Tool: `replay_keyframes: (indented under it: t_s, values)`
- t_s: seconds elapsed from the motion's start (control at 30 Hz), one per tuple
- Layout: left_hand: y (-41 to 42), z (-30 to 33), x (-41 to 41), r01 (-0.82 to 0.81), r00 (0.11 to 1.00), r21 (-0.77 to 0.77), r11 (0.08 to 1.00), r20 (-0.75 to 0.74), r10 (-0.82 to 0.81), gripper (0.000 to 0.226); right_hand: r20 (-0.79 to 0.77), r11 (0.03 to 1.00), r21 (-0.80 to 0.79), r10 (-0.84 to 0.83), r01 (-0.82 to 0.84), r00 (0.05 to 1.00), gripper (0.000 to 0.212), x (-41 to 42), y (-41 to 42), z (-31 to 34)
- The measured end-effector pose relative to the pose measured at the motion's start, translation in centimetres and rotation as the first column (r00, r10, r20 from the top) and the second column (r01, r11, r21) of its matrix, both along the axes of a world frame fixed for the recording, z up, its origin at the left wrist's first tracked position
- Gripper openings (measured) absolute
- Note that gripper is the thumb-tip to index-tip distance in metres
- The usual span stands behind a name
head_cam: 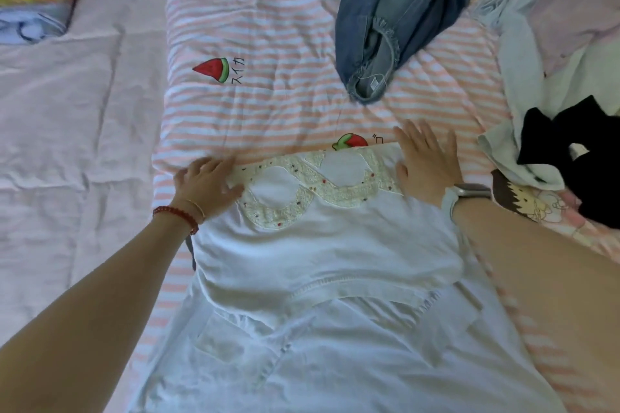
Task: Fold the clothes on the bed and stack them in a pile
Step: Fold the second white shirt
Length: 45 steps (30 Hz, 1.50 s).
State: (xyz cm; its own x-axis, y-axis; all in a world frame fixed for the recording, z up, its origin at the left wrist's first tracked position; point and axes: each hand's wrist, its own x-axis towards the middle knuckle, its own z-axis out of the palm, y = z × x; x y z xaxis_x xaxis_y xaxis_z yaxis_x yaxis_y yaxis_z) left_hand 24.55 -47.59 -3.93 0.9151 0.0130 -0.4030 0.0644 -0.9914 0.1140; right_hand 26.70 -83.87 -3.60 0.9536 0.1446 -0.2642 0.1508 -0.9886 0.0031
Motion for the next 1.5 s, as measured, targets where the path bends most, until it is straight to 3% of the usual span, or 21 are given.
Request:
replay_keyframes:
  t_s: [0.1,0.2,0.27,0.4,0.53,0.63,0.77,0.93,1.07,1.17,1.27,1.37,1.5]
  values:
    - [0.6,1.2,1.5,0.090,0.985,-0.046,0.995,-0.142,-0.096,0.072,-0.197,0.997,-0.025,0.070,-0.077,0.978,0.056,2.4,-0.6,1.2]
    - [0.2,2.1,1.2,0.080,0.986,-0.068,0.994,-0.142,-0.089,0.045,-0.139,0.992,-0.058,0.106,-0.115,0.985,0.034,2.2,-0.8,2.3]
    - [-0.2,3.2,0.7,0.039,0.997,-0.073,0.997,-0.060,-0.043,0.029,-0.079,0.997,-0.044,0.054,-0.057,0.995,0.029,1.3,-0.7,3.3]
    - [-0.7,6.9,1.9,-0.033,0.987,-0.008,0.999,0.160,0.034,0.025,0.083,0.999,-0.045,-0.009,0.013,0.997,0.023,1.9,-0.3,6.4]
    - [-1.8,11.7,3.1,-0.124,0.867,-0.072,0.990,0.477,0.143,0.031,0.382,0.995,0.071,-0.096,0.074,0.919,0.018,3.2,0.2,11.0]
    - [-2.2,13.4,1.0,-0.077,0.785,-0.108,0.991,0.606,0.127,0.027,0.451,0.989,0.141,-0.102,0.042,0.887,0.020,1.4,-0.4,12.5]
    - [-1.8,11.8,-6.1,0.090,0.766,-0.095,0.991,0.642,-0.008,0.022,0.465,0.969,0.243,-0.073,-0.048,0.883,0.020,-7.1,-1.4,11.2]
    - [-0.9,7.1,-16.4,0.279,0.723,0.017,0.960,0.654,-0.222,0.014,0.382,0.954,0.281,-0.012,-0.104,0.924,0.046,-18.4,-2.6,7.5]
    - [-0.6,4.5,-23.3,0.296,0.818,-0.007,0.955,0.519,-0.250,0.033,0.291,0.952,0.298,-0.025,-0.066,0.957,0.042,-24.6,-3.5,5.0]
    - [-1.0,4.0,-25.6,0.177,0.919,-0.062,0.982,0.367,-0.142,0.040,0.197,0.968,0.249,-0.054,0.003,0.979,0.038,-27.2,-3.4,3.9]
    - [-1.1,4.5,-26.1,-0.076,0.948,-0.164,0.984,0.292,0.122,0.042,0.140,0.964,0.244,-0.138,0.101,0.981,0.030,-27.7,-2.8,3.7]
    - [-1.1,5.0,-24.8,-0.327,0.868,-0.285,0.901,0.285,0.406,0.057,0.251,0.952,0.276,-0.203,0.131,0.946,0.029,-26.5,-1.6,4.4]
    - [-2.6,4.6,-22.7,-0.532,0.734,-0.269,0.803,0.326,0.596,0.029,0.226,0.955,0.287,-0.137,0.068,0.965,0.038,-24.4,2.6,4.5]
